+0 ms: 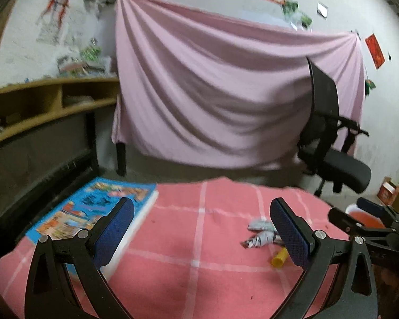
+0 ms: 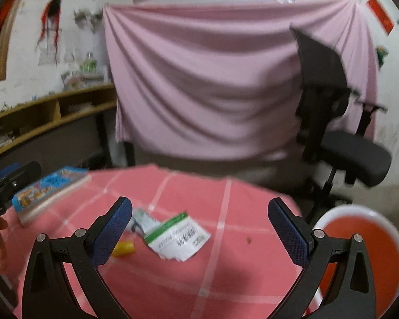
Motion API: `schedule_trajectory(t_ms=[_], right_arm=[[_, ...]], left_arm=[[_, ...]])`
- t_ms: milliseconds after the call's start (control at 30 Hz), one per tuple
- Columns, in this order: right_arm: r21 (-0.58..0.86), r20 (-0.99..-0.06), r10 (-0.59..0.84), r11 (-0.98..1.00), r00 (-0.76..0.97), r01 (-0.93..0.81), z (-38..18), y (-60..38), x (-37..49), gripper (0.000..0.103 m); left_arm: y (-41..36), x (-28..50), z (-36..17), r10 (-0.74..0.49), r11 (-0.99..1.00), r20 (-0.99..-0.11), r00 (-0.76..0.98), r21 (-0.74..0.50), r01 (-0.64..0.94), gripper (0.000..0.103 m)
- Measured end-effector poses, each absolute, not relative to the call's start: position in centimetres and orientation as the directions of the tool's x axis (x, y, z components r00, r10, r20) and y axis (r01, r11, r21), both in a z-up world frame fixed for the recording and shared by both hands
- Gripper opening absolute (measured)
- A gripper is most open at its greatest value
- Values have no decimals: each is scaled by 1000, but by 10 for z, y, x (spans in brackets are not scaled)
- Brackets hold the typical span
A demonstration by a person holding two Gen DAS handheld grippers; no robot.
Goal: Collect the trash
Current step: 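Move both tools back over the remaining trash on the table, then grasp the foil-wrapped item with the left tool while the right tool grasps the white-green wrapper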
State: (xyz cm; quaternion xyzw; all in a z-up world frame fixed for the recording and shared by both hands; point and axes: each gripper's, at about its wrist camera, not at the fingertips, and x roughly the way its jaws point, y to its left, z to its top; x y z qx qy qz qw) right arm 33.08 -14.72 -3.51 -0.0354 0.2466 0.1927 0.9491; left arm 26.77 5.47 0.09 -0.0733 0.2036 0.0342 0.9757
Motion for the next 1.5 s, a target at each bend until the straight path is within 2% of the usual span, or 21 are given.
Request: schedule_trajectory(t_ms=[133,200,300,333,367,433,633,733,833,967,1033,1100,1167,1300,1433,1500], right_arm=[[76,-580,363,915,729,-396,-48,-144,348,103],[96,-616,375,909,693,-406,-54,-141,354,103],[107,-657,384,899,649,-424,-61,-135,361,100],[107,-673,385,895,632,-432,-64,-133,362,99],[105,-687,383,893,618,-438,-66,-130,364,94],[108,-713,384,887,586,-450,-71,-127,368,83],[167,-725,416,880,549,-446,-75,-135,369,69],[200,-730,431,877,531,-437,-76,-141,370,48],[217,-723,436,880,536,-423,-75,-149,369,44],[226,-725,427,888,539,-400,-75,-158,369,44],[231,-725,426,891,542,-391,-75,-162,369,44],[231,-726,423,893,543,-386,-75,-165,369,44],[235,-726,426,891,539,-388,-75,-166,368,44],[232,-723,429,889,542,-395,-74,-167,367,41],[234,-715,443,880,540,-413,-74,-167,365,21],[236,-709,457,871,537,-430,-73,-165,364,15]], left_arm=[[58,286,-9,-14,980,-488,873,-182,-86,99],[59,294,-13,-37,975,-521,853,-206,-84,96],[58,303,-19,-73,971,-562,824,-228,-69,82],[57,305,-21,-91,970,-576,813,-236,-59,75],[57,308,-23,-113,967,-588,801,-250,-47,67],[57,312,-28,-154,960,-611,776,-279,-29,59],[52,321,-35,-256,944,-645,720,-327,42,38],[47,328,-37,-304,937,-660,687,-339,89,36],[39,334,-38,-347,927,-669,657,-349,135,36],[26,344,-41,-372,925,-690,620,-332,186,35],[19,347,-43,-355,934,-715,603,-298,196,26],[13,347,-45,-332,943,-732,595,-265,201,22],[10,345,-46,-333,943,-737,588,-251,219,11],[7,338,-48,-316,948,-739,595,-219,231,3],[7,332,-48,-311,950,-726,613,-217,224,2],[8,330,-47,-307,952,-719,624,-218,217,2]])
